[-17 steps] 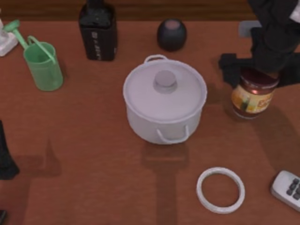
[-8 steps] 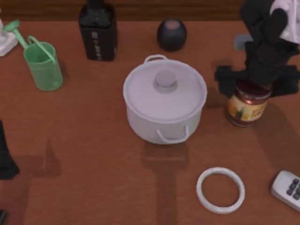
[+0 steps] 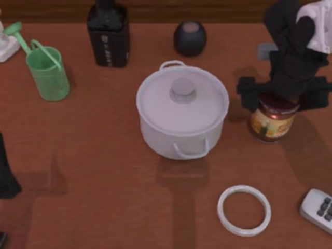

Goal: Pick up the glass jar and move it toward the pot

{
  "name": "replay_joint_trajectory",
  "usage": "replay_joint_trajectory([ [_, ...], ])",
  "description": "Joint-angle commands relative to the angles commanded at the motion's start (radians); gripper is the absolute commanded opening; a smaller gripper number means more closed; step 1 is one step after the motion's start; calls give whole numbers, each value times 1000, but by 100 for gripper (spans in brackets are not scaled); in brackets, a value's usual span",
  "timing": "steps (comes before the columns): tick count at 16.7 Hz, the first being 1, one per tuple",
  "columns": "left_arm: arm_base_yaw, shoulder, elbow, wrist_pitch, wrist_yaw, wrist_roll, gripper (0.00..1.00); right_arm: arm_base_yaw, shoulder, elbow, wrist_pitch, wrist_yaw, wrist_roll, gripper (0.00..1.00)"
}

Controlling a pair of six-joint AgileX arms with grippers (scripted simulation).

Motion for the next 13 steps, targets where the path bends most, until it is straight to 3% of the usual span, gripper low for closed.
replay_joint_trajectory([
  [10, 0, 0, 0, 0, 0, 0, 100, 0, 0, 0, 0, 0, 0, 98],
  [13, 0, 0, 0, 0, 0, 0, 100, 0, 0, 0, 0, 0, 0, 100],
])
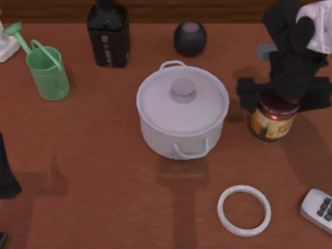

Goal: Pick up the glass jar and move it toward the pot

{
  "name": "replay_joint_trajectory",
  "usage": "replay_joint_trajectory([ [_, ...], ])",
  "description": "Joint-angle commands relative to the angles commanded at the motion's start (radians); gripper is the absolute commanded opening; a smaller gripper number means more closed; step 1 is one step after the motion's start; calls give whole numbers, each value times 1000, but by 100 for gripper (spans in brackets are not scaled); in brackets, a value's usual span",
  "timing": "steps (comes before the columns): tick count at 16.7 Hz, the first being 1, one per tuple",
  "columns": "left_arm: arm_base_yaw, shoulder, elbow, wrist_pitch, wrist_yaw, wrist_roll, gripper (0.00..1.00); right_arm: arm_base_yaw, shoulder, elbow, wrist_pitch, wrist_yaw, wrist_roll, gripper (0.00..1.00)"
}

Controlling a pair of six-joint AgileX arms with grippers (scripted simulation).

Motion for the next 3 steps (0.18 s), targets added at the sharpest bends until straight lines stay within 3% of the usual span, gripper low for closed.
replay_joint_trajectory([
  [3, 0, 0, 0, 0, 0, 0, 100, 0, 0, 0, 0, 0, 0, 100],
])
